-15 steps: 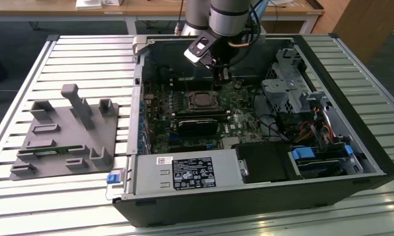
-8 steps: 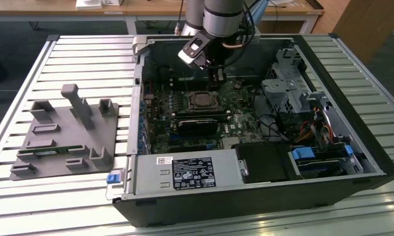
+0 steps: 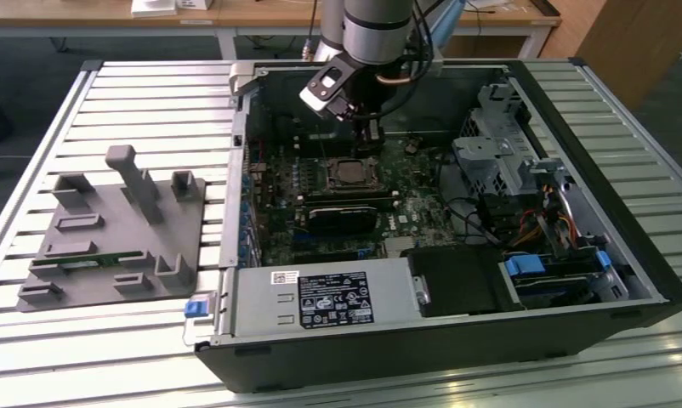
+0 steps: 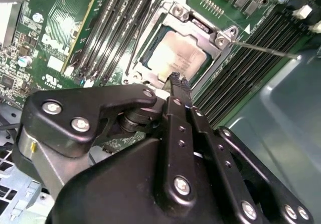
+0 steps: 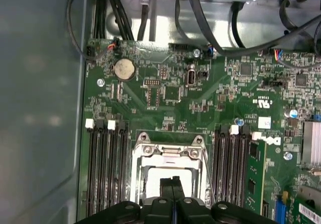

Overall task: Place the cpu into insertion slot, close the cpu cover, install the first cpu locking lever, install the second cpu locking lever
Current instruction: 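Close the cpu cover, then install the first cpu locking lever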

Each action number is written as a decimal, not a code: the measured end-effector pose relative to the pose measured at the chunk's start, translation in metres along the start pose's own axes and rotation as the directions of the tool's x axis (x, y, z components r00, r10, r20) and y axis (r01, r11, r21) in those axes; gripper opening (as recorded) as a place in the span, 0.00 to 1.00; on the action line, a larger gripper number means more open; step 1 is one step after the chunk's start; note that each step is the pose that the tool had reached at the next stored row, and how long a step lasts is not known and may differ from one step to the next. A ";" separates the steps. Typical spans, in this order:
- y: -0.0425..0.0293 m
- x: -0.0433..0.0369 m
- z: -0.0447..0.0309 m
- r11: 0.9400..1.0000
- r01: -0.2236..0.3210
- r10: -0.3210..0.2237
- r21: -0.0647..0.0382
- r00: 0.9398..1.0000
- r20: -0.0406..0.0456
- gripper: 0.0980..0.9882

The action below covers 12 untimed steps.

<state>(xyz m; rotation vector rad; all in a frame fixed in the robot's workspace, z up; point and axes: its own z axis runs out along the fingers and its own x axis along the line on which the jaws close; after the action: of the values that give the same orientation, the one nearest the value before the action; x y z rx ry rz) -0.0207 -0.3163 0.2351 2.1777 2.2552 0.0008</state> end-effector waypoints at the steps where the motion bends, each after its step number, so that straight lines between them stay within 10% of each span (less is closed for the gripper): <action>1: -0.0009 0.0000 0.0001 1.000 0.000 0.000 0.000 1.000 0.000 0.01; 12: -0.0052 0.0001 -0.0002 1.000 0.000 0.000 0.000 1.000 0.000 0.01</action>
<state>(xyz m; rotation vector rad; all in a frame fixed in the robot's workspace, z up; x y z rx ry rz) -0.0259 -0.3164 0.2352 2.1775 2.2550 0.0003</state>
